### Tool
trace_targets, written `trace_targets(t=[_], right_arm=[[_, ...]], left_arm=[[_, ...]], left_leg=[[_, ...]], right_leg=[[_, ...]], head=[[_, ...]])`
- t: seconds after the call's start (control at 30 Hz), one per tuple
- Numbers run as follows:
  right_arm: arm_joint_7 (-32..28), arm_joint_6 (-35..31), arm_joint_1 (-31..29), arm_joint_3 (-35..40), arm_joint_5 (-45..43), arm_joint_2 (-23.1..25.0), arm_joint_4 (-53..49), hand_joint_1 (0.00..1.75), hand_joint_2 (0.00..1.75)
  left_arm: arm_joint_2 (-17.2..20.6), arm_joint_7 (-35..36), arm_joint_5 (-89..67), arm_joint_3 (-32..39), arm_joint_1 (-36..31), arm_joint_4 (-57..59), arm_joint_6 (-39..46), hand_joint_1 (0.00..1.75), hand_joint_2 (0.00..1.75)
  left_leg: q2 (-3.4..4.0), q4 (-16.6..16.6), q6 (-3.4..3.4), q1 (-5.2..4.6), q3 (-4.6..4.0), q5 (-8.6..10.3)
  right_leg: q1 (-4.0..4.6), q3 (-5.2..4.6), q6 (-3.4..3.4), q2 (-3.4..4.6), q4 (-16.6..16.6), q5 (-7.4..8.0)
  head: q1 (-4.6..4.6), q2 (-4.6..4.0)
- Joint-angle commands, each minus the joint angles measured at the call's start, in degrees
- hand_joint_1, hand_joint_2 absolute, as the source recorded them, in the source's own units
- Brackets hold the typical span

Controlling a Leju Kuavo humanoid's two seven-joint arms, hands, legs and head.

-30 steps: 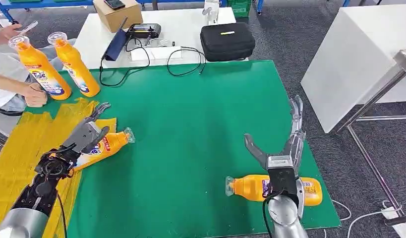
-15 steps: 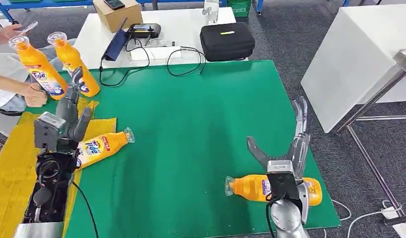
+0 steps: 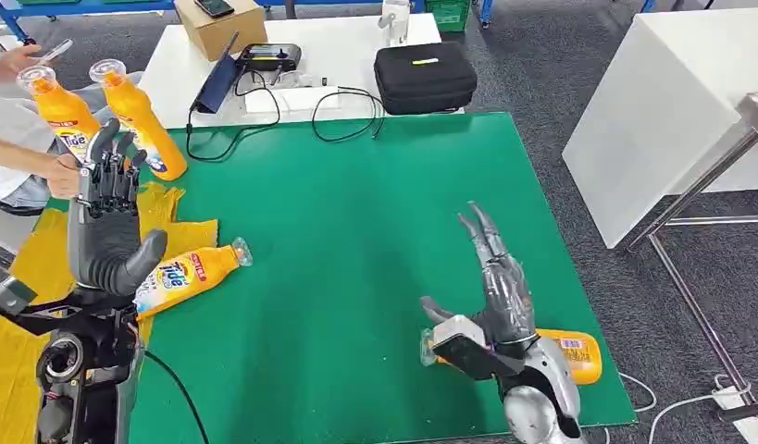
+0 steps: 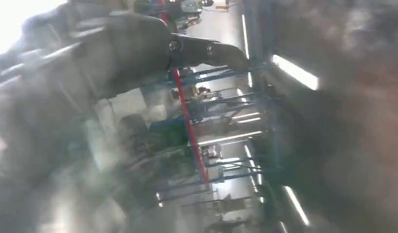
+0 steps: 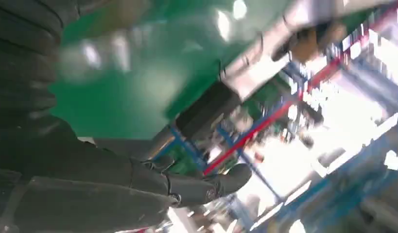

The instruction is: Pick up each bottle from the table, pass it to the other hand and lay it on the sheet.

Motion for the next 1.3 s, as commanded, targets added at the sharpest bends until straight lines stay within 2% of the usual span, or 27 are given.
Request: trace_targets(t=[0.03, 0.07, 0.17, 0.2, 0.23, 0.3, 0.47, 0.57, 0.67, 0.8, 1.13, 1.3], right_arm=[[-4.25, 1.68, 10.17, 5.63, 3.71, -19.82, -5.21, 0.00, 1.75], [-4.71, 2.60, 11.47, 5.02, 2.04, -21.25, -6.44, 0.00, 1.75], [-5.20, 5.00, 15.33, 2.53, -1.84, -24.42, -9.30, 0.00, 1.75], [-4.66, 5.21, 16.55, 1.49, -2.47, -24.92, -9.68, 0.00, 1.75], [-4.14, 5.14, 17.21, 0.76, -2.64, -25.04, -9.86, 0.00, 1.75], [-1.98, 4.64, 20.02, -2.37, -3.15, -25.37, -10.12, 0.00, 1.75], [-1.78, 6.18, 24.78, -10.17, -5.94, -23.78, -9.55, 0.00, 1.75], [-0.96, 6.23, 24.32, -13.79, -4.15, -21.87, -6.78, 0.00, 1.75], [1.32, 5.56, 21.60, -17.29, 2.36, -18.47, -2.50, 0.00, 1.75], [3.03, 4.57, 18.24, -19.60, 6.53, -15.55, 1.31, 0.00, 1.75], [4.74, 4.41, 15.65, -20.37, 9.42, -13.65, 4.60, 0.00, 1.75], [4.51, 4.12, 14.01, -19.54, 10.12, -12.67, 6.59, 0.00, 1.75]], left_arm=[[-3.34, 1.19, -0.01, -1.50, 0.90, 7.64, 3.47, 0.00, 1.75], [-3.28, 0.99, 0.36, -1.26, 0.70, 8.44, 4.19, 0.00, 1.75], [-3.32, 0.82, 4.97, 2.03, -0.25, 9.50, 5.49, 0.00, 1.75], [-3.16, 1.24, 6.77, 3.54, -0.49, 9.61, 5.35, 0.00, 1.75], [-3.03, 1.50, 7.59, 4.20, -0.53, 9.67, 5.07, 0.00, 1.75], [-2.85, 2.13, 9.11, 5.57, -0.21, 9.97, 4.06, 0.00, 1.75], [-3.30, 2.26, 9.43, 4.95, 0.02, 10.65, 2.95, 0.00, 1.75], [-3.45, 2.30, 8.17, 4.15, -0.14, 10.71, 3.91, 0.00, 1.75], [-3.69, 2.75, 7.59, 3.40, 0.23, 11.23, 4.25, 0.00, 1.75], [-4.15, 2.96, 7.16, 2.93, 0.75, 11.60, 4.35, 0.00, 1.75], [-4.49, 3.38, 6.76, 2.82, 1.09, 11.70, 4.35, 0.00, 1.75], [-4.65, 3.43, 6.69, 2.91, 1.06, 12.12, 4.32, 0.00, 1.75]], left_leg=[[-0.46, -0.05, 0.08, -0.01, 0.26, -0.11], [-0.38, -0.05, 0.07, -0.09, 0.08, -0.04], [-0.33, 0.03, 0.13, -0.10, 0.17, -0.22], [-0.25, 0.00, 0.16, -0.15, 0.01, -0.15], [-0.28, 0.06, 0.17, -0.12, 0.18, -0.27], [-0.19, -0.01, 0.20, -0.17, 0.03, -0.21], [-0.29, 0.01, 0.22, -0.12, 0.14, -0.27], [-0.16, -0.02, 0.23, -0.12, 0.11, -0.25], [-0.12, -0.02, 0.23, -0.06, 0.25, -0.30], [-0.11, -0.07, 0.22, -0.05, 0.28, -0.26], [-0.01, -0.06, 0.21, -0.07, 0.16, -0.22], [0.01, -0.06, 0.20, -0.02, 0.33, -0.30]], right_leg=[[-0.01, 0.49, 0.12, -0.48, -0.16, -0.21], [-0.09, 0.22, 0.10, -0.39, -0.07, -0.15], [-0.10, 0.39, 0.13, -0.36, -0.07, -0.23], [-0.15, 0.16, 0.09, -0.26, -0.03, -0.13], [-0.13, 0.36, 0.11, -0.30, -0.04, -0.23], [-0.19, 0.13, 0.08, -0.21, -0.03, -0.13], [-0.14, 0.26, 0.08, -0.31, -0.06, -0.20], [-0.14, 0.19, 0.09, -0.18, -0.08, -0.13], [-0.07, 0.36, 0.11, -0.14, -0.15, -0.14], [-0.06, 0.38, 0.09, -0.13, -0.20, -0.11], [-0.09, 0.19, 0.07, -0.02, -0.15, -0.06], [-0.03, 0.41, 0.08, -0.01, -0.20, -0.11]], head=[[0.04, 0.00], [0.02, 0.00], [0.02, 0.00], [0.04, 0.00], [0.04, 0.00], [0.04, 0.00], [0.02, 0.00], [0.00, 0.00], [0.02, 0.00], [0.04, 0.00], [0.00, 0.00], [0.02, 0.00]])
